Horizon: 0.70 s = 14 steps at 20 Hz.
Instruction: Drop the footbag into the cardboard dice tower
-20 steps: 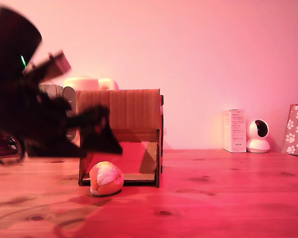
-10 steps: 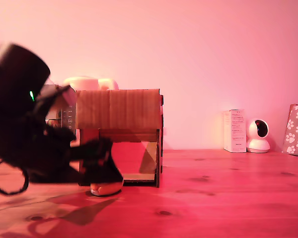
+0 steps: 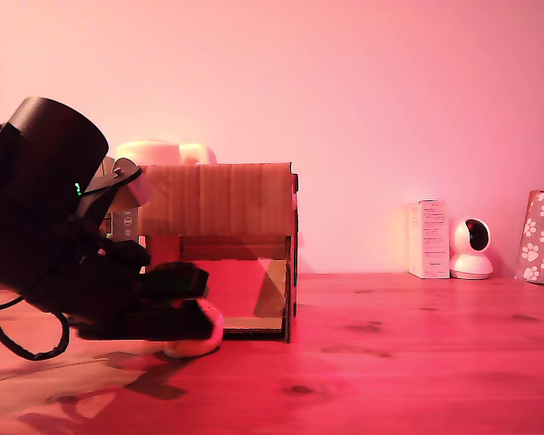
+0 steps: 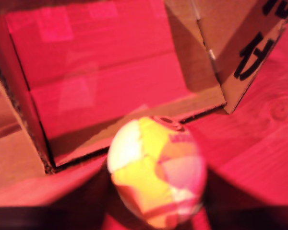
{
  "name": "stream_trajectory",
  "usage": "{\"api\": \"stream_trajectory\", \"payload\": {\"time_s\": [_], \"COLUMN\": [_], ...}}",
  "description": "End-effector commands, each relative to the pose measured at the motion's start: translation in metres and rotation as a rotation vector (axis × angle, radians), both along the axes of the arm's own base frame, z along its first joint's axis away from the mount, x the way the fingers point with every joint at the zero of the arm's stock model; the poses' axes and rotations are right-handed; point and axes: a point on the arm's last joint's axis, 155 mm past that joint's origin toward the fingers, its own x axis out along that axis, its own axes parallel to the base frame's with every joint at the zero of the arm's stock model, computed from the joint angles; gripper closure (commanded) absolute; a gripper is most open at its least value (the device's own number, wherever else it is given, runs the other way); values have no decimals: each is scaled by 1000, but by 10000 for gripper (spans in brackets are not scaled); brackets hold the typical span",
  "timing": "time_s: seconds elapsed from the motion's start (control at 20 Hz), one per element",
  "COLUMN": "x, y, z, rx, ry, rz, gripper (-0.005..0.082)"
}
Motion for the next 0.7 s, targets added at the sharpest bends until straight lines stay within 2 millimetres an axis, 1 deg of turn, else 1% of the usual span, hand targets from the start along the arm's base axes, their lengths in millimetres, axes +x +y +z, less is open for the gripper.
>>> {"api": "stream_trajectory", "payload": {"time_s": [0.0,0.1,0.2,0.3,0.45,0.65], "x": [-1,-3,-10,-17,-24,-38], "y": [3,-1,-5,-8,-9,-4], "z": [-11,-8,-5,3,25,54], "rx": [15,4,-6,-8,-20,-24], "ry": [17,21,43,62,57,65], "rz": [5,-14,-49,-73,-91,-100], "gripper": [704,704,704,704,704,704]}}
